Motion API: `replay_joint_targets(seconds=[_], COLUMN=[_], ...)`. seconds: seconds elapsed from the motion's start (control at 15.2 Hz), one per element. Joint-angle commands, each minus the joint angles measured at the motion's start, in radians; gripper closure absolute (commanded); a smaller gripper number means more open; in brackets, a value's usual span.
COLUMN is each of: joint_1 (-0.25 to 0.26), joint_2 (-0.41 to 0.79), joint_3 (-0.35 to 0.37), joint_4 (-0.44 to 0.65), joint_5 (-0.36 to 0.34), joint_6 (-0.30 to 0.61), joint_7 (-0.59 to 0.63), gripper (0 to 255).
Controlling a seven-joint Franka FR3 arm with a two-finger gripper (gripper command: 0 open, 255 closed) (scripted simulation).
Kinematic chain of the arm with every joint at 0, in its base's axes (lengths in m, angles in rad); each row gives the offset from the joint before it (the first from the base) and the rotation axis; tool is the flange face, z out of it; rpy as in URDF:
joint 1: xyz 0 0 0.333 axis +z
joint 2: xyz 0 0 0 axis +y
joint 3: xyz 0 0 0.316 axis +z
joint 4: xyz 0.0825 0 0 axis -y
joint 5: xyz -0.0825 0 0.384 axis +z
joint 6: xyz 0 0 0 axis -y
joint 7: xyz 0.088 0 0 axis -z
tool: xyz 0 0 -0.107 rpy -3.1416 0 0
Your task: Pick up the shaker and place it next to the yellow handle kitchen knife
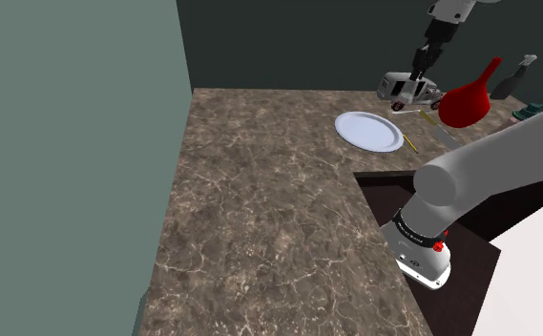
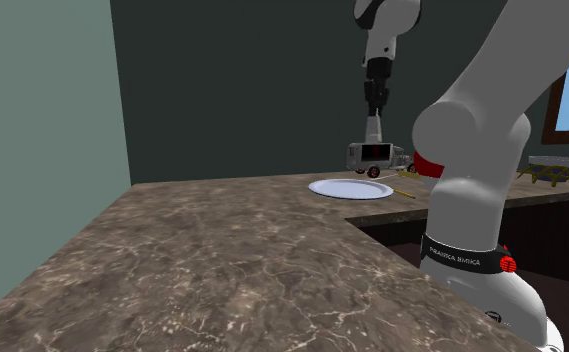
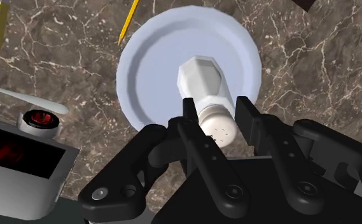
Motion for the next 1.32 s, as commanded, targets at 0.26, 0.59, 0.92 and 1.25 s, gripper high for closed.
replay_joint_targets(seconds=[0.26,0.59,0.92,1.25], joint_1=[-0.044,-0.071,-0.094,-0.137], joint_2=[0.04,0.113,0.227,0.402], joint_3=[-0.114,-0.219,-0.336,-0.456], joint_4=[0.061,0.141,0.248,0.388], joint_5=[-0.035,-0.037,0.0,0.104], joint_6=[-0.014,-0.018,-0.022,-0.035], joint_7=[-0.155,-0.297,-0.458,-0.651], gripper=[255,255,255,255])
